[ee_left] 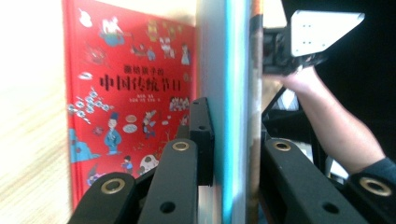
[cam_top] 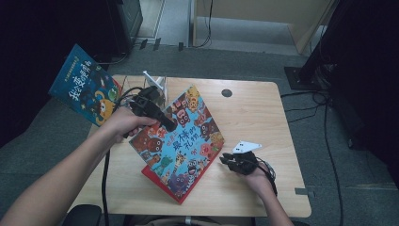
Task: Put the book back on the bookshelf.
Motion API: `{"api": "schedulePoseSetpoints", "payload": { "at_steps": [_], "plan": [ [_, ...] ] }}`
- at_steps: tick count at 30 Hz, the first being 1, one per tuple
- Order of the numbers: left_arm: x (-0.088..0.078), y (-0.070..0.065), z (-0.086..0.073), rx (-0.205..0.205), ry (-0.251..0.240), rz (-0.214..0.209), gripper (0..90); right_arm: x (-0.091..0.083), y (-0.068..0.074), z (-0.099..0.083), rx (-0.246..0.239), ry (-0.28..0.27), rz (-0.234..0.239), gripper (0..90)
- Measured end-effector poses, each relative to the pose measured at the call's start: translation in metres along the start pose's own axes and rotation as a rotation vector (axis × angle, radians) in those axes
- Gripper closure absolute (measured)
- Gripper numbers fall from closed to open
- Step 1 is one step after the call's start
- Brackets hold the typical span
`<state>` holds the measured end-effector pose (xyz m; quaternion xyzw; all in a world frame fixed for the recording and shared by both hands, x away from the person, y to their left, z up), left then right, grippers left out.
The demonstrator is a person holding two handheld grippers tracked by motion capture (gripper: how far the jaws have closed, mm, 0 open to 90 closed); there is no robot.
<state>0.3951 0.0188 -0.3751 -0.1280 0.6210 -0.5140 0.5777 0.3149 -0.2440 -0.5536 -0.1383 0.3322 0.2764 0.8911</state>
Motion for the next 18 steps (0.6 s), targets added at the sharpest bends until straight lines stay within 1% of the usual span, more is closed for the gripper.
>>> {"api": "schedulePoseSetpoints", "payload": {
  "at_steps": [1, 2, 3, 4, 5, 6, 8, 15, 18],
  "plan": [
    [-0.005, -0.001, 0.000, -0.005, -0.012, -0.001, 81.3, 0.000, 0.001, 0.000, 0.000, 0.005, 0.001, 75.0],
    [-0.012, -0.003, 0.000, -0.009, -0.013, 0.000, 81.3, 0.001, 0.001, -0.001, -0.004, 0.010, 0.002, 75.0],
    [-0.020, -0.005, -0.001, -0.015, -0.029, -0.004, 81.4, 0.001, 0.001, -0.001, -0.010, 0.011, 0.001, 74.9],
    [-0.027, -0.007, -0.001, -0.014, -0.029, -0.006, 81.1, 0.002, 0.002, -0.001, -0.010, 0.014, 0.001, 74.9],
    [-0.033, -0.008, -0.001, -0.018, -0.046, -0.006, 81.1, 0.002, 0.003, -0.001, -0.014, 0.015, 0.003, 74.8],
    [-0.041, -0.010, -0.001, -0.017, -0.046, -0.008, 81.1, 0.003, 0.003, -0.001, -0.018, 0.015, 0.002, 74.8],
    [-0.058, -0.014, 0.000, -0.025, -0.075, -0.007, 81.3, 0.003, 0.003, -0.002, -0.023, 0.021, 0.005, 74.8],
    [-0.122, -0.033, 0.003, -0.032, -0.150, 0.026, 81.3, 0.006, 0.005, -0.003, -0.041, 0.039, 0.009, 74.7],
    [-0.151, -0.040, 0.003, -0.039, -0.197, 0.041, 81.4, 0.007, 0.007, -0.003, -0.049, 0.043, 0.008, 74.6]
  ]
}}
Point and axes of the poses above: each handheld gripper's, and its own axes: x roughly forward along the jaws, z roughly out of its top, y roughly to its left, the point moved 7 cm from there along x, roughly forward along the jaws, and after that the axes turned 13 degrees about -z, right-handed, at the moved point
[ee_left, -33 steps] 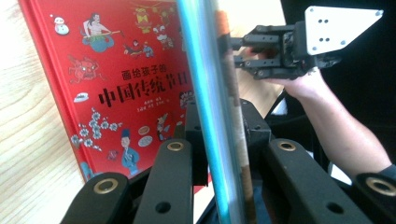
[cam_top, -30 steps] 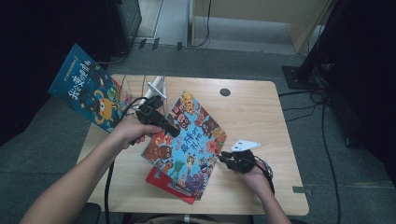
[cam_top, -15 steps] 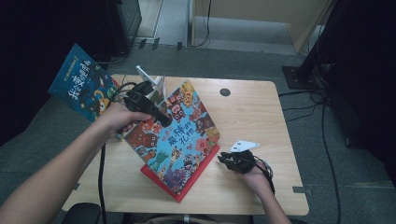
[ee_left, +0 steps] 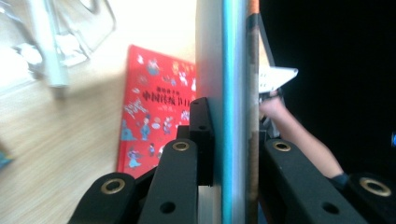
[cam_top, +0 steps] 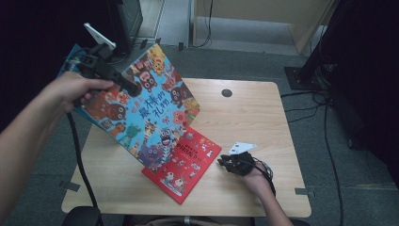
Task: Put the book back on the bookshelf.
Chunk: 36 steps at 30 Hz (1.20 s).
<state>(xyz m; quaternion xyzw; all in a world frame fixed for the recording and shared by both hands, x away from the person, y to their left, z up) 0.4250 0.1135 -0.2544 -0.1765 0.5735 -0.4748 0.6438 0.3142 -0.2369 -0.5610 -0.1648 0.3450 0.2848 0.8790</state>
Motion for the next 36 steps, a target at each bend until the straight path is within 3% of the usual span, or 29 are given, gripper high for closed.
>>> {"api": "schedulePoseSetpoints", "payload": {
  "at_steps": [7, 11, 16, 20, 28, 31, 36],
  "plan": [
    [-0.059, -0.011, 0.005, -0.001, -0.113, 0.022, 81.3, 0.001, 0.000, 0.000, -0.002, 0.003, 0.003, 74.5],
    [-0.079, -0.008, 0.002, -0.016, -0.154, 0.028, 81.3, 0.001, 0.001, 0.000, -0.005, 0.001, 0.004, 74.5],
    [-0.101, 0.006, -0.002, -0.042, -0.183, 0.058, 81.2, 0.001, 0.001, 0.000, -0.004, 0.001, 0.004, 74.5],
    [-0.117, 0.021, -0.005, -0.082, -0.233, 0.097, 81.3, 0.002, 0.001, 0.000, -0.005, -0.001, 0.003, 74.5],
    [-0.147, 0.047, -0.015, -0.143, -0.297, 0.120, 81.3, 0.002, 0.000, 0.001, -0.005, -0.003, 0.003, 74.5],
    [-0.156, 0.056, -0.019, -0.164, -0.326, 0.140, 81.2, 0.002, 0.000, 0.001, -0.006, -0.002, 0.000, 74.5],
    [-0.165, 0.070, -0.025, -0.191, -0.334, 0.181, 81.1, 0.002, 0.000, 0.001, -0.008, -0.004, 0.001, 74.5]
  ]
}}
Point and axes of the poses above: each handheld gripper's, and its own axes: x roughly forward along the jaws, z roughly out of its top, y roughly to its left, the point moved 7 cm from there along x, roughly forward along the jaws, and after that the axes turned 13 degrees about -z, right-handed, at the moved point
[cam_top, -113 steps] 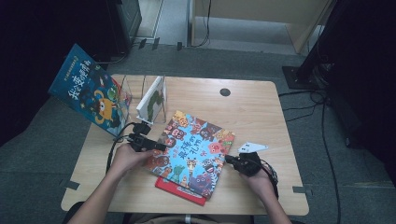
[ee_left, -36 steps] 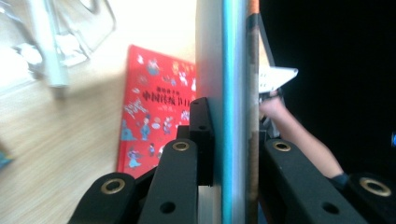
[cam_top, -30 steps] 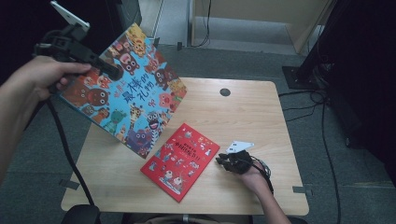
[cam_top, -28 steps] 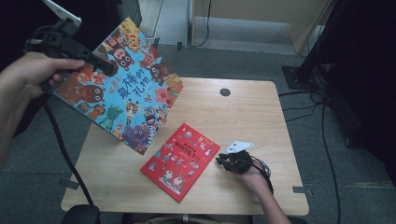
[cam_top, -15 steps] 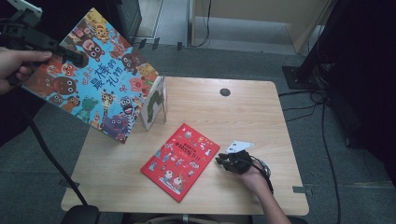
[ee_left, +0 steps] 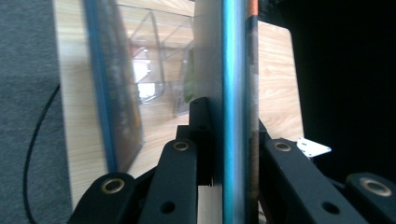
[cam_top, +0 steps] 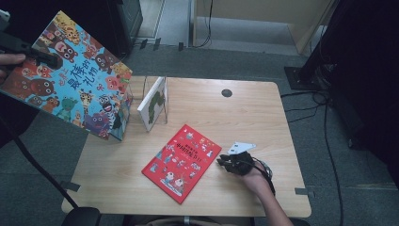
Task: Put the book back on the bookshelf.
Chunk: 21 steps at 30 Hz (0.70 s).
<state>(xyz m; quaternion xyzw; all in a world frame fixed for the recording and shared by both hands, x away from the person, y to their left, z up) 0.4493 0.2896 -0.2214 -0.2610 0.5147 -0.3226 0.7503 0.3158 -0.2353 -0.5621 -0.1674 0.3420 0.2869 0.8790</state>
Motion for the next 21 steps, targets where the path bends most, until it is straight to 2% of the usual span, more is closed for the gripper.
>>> {"api": "schedulePoseSetpoints", "payload": {
  "at_steps": [2, 5, 7, 21],
  "plan": [
    [-0.001, 0.006, 0.000, -0.002, 0.001, 0.005, 81.0, 0.000, 0.000, 0.000, 0.002, -0.001, 0.003, 74.5],
    [-0.003, 0.016, 0.003, -0.040, -0.031, 0.013, 81.1, 0.000, 0.001, 0.000, -0.001, -0.001, 0.002, 74.5],
    [-0.003, 0.020, 0.004, -0.034, -0.040, 0.025, 81.0, 0.000, 0.001, 0.000, -0.002, -0.002, 0.001, 74.5],
    [0.013, 0.046, 0.006, -0.071, -0.041, 0.138, 80.9, 0.000, 0.001, 0.001, -0.005, -0.001, 0.002, 74.4]
  ]
}}
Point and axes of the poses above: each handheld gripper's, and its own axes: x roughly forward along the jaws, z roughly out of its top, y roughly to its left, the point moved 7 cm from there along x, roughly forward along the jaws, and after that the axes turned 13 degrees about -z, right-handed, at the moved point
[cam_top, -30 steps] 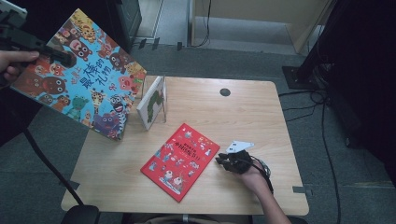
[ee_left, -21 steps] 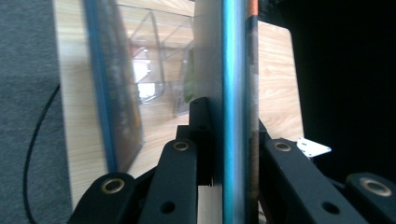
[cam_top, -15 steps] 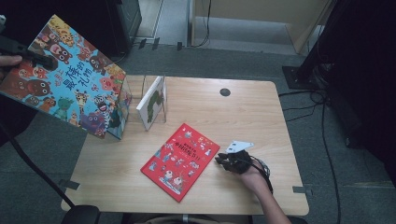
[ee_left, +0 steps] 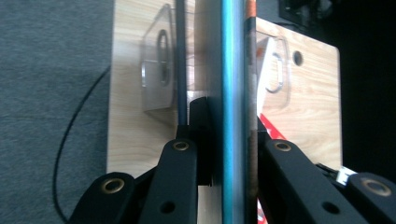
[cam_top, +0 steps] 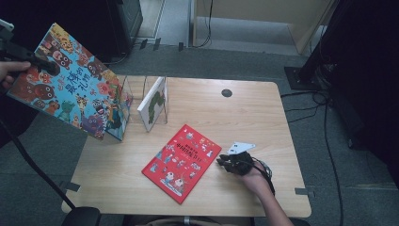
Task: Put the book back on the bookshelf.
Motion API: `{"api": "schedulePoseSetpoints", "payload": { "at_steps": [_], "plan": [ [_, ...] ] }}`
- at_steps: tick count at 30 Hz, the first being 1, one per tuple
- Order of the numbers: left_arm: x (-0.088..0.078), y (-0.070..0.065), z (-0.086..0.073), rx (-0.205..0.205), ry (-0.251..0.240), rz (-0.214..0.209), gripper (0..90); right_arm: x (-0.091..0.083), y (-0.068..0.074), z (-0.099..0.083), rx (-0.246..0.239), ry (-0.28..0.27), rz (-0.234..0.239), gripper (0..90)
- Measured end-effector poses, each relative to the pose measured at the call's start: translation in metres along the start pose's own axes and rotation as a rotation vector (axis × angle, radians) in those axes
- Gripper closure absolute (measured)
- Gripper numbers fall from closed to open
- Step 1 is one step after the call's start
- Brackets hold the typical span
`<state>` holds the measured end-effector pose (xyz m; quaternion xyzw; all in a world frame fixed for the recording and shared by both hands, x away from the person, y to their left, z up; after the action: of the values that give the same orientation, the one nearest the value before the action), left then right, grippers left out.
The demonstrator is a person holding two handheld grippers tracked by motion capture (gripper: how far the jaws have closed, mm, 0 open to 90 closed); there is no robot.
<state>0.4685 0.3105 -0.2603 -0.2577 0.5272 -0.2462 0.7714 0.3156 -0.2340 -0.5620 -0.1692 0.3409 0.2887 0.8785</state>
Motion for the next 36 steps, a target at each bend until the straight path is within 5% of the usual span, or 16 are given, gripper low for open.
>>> {"api": "schedulePoseSetpoints", "payload": {
  "at_steps": [14, 36],
  "plan": [
    [0.034, 0.004, 0.000, 0.020, 0.016, 0.000, 80.2, 0.000, 0.000, 0.000, -0.003, 0.002, 0.000, 74.4],
    [0.035, 0.005, 0.000, 0.020, -0.003, 0.058, 80.6, 0.000, 0.000, 0.000, -0.004, 0.000, 0.002, 74.4]
  ]
}}
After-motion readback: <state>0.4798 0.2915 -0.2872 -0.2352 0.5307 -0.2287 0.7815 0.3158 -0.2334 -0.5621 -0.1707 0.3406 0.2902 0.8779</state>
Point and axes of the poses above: each handheld gripper's, and its own axes: x roughly forward along the jaws, z roughly out of its top, y roughly to its left, the point moved 7 cm from there along x, roughly forward along the jaws, and after that the axes turned 13 degrees about -z, right-handed, at the moved point
